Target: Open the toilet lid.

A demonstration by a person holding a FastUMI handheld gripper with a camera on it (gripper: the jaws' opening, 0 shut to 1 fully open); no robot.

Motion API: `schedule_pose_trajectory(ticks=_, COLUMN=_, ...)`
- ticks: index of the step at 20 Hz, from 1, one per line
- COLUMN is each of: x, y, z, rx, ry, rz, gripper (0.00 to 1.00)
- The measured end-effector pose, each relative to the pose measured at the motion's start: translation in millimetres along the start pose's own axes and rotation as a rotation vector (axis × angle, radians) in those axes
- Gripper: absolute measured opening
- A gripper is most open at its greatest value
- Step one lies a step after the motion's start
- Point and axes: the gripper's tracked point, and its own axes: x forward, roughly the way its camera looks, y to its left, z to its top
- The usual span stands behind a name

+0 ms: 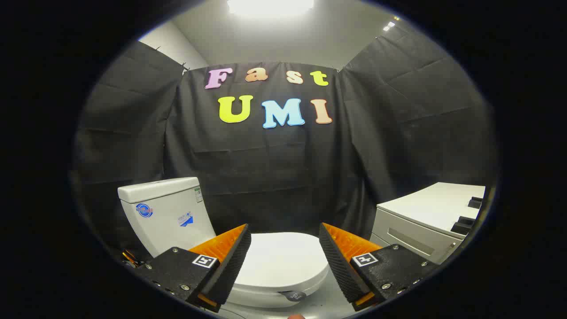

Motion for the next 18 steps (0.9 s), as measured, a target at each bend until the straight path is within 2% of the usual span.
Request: schedule_pose_trajectory(ticks=18, x=4.8, y=-9.8, z=-4.2, rx=0.011, ry=0.004, rz=-0.019, gripper=0.95)
